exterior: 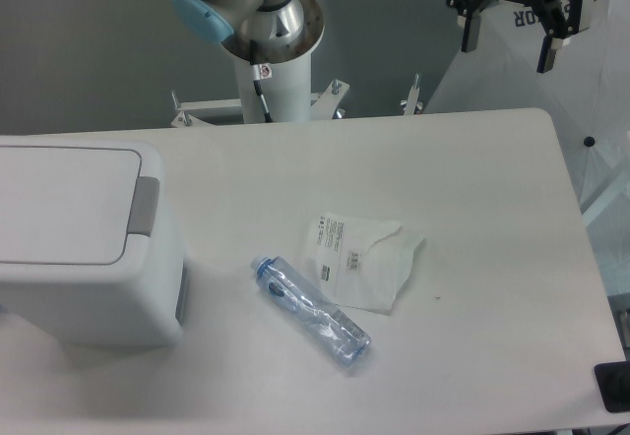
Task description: Open the trash can
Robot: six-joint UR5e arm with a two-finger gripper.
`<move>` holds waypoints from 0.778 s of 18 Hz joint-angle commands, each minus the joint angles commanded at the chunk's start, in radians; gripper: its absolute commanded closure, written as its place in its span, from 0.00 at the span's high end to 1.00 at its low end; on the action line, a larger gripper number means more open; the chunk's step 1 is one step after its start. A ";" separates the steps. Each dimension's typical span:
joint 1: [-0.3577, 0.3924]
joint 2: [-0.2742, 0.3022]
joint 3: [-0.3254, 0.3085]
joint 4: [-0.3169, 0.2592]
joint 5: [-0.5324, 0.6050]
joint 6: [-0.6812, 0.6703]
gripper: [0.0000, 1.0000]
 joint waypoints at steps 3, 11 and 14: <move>0.000 0.005 0.001 -0.002 0.003 -0.006 1.00; -0.146 0.012 -0.015 0.040 -0.015 -0.438 1.00; -0.167 0.014 -0.025 0.041 -0.020 -0.539 1.00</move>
